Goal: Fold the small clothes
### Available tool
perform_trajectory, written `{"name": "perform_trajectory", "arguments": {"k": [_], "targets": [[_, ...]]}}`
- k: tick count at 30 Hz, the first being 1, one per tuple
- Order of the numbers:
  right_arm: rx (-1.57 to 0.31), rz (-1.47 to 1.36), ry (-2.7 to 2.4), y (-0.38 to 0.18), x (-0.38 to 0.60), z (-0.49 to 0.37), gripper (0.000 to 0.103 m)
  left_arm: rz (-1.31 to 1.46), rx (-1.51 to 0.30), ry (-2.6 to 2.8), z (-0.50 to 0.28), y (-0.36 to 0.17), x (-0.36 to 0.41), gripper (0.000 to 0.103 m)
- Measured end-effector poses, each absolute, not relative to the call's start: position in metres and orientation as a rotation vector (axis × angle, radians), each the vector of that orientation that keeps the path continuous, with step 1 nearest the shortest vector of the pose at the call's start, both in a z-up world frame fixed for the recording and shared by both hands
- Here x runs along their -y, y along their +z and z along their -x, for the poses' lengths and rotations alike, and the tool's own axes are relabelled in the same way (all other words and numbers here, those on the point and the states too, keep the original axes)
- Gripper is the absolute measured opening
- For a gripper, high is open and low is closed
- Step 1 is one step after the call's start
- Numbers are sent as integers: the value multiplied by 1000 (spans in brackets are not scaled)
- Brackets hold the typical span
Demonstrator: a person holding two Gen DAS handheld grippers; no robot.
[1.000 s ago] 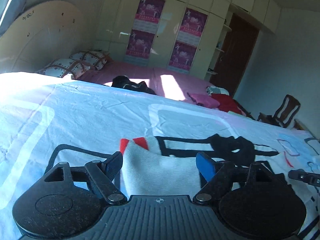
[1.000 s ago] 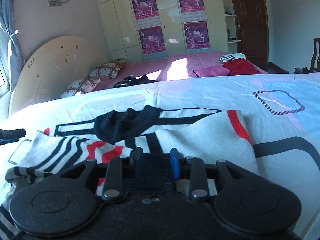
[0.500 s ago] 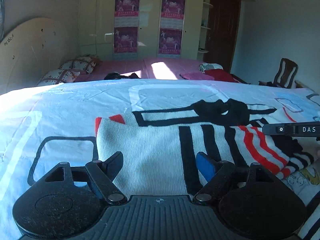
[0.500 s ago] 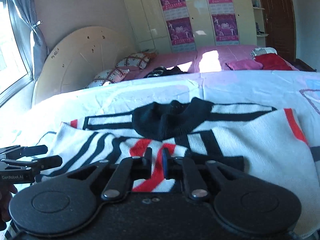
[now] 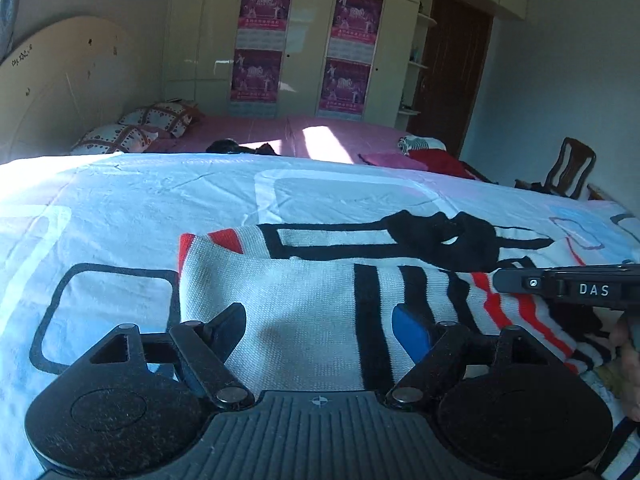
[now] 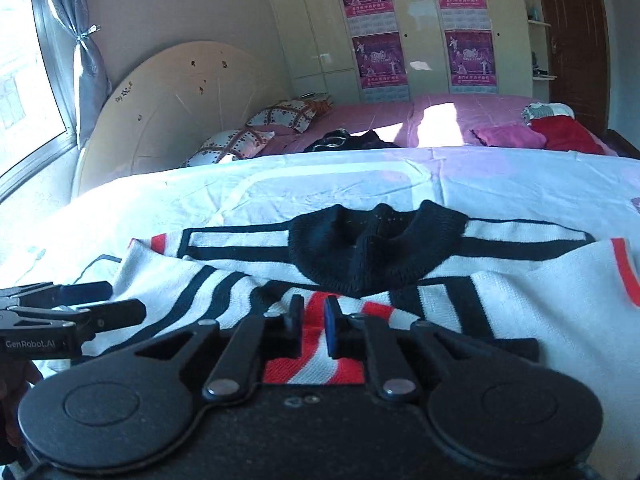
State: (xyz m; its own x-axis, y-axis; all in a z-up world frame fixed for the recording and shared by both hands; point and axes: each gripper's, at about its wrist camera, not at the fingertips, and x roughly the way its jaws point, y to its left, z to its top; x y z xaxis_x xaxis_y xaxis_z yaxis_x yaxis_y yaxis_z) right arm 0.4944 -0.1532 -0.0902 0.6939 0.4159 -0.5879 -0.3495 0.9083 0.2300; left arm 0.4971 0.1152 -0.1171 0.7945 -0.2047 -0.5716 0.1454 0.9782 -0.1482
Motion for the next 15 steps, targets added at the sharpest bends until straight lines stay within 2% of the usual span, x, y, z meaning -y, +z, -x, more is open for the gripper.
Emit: {"name": "perform_trajectory", "arguments": {"k": [2,4,8,9,12,15], "targets": [[-708,-70,479,-98,143,-493,12,49,-664,-172,-492,-128,-106,79],[-698,-6,460,-107,141,-491,1,11,-650,-153,-481,-134,-106,79],[-686,-37,317,-103,190,-490,0,-22,-662,-108,-468,-133,-122,80],[-696,-63,331,-103,200,-489,0,4,-683,-88,-468,-136,-132,85],[-686,34,329,-100,190,-482,0,88,-704,-76,-471,-136,-149,87],[-621,42,327,-85,187,-472,18,105,-643,-98,-469,-117,-142,86]]}}
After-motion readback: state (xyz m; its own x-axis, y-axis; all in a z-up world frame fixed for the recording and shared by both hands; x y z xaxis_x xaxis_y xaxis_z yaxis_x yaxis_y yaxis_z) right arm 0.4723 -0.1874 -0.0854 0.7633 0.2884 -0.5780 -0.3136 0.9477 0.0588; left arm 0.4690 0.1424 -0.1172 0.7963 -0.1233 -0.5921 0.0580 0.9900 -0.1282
